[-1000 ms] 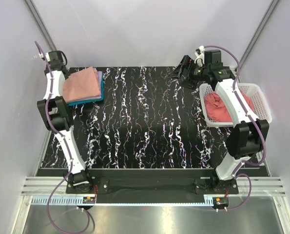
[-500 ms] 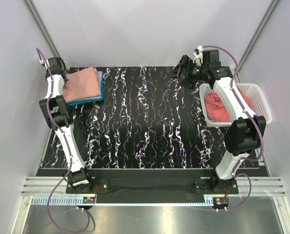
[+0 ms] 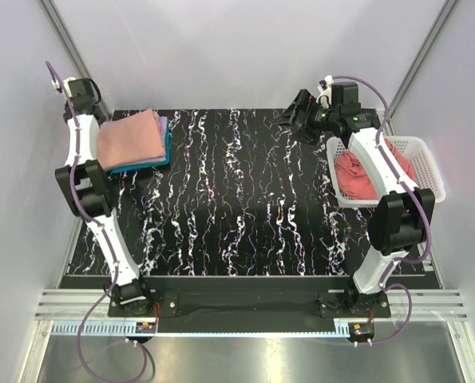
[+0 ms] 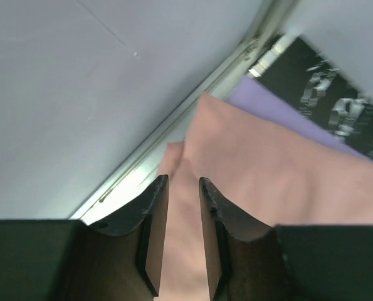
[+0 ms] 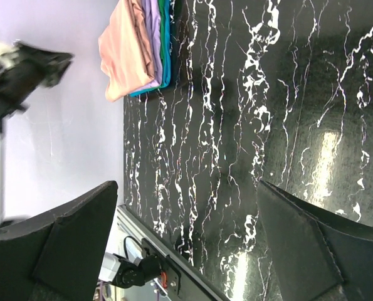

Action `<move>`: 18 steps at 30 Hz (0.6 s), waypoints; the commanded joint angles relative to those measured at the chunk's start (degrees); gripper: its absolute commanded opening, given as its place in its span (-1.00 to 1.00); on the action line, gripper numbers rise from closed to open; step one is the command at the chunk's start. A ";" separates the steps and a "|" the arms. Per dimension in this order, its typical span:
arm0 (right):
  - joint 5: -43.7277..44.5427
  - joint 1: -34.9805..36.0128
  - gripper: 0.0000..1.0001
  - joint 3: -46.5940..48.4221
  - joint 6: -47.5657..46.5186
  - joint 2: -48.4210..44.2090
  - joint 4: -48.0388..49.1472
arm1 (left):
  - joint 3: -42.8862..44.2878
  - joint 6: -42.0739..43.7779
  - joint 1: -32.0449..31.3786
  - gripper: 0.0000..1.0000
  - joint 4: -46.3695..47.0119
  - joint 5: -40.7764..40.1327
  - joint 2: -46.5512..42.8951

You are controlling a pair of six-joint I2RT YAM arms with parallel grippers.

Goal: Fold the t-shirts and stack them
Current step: Neatly place the folded tshirt to the corner

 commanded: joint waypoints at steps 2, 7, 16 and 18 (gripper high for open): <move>-0.13 0.31 0.99 -0.91 1.35 -2.13 3.42 | -10.25 -4.13 -2.18 -0.36 0.48 2.73 -11.35; -0.04 0.39 1.00 -1.52 1.26 -2.75 4.13 | -14.42 -3.80 -1.92 -0.33 -0.40 2.65 -10.67; 0.49 0.31 0.99 -3.38 1.26 -2.84 5.88 | -11.16 -0.63 1.33 -0.26 -1.73 3.53 -5.82; 0.49 0.31 0.99 -3.11 1.35 -2.49 6.15 | -11.17 0.07 1.69 -0.24 -2.07 3.62 -4.77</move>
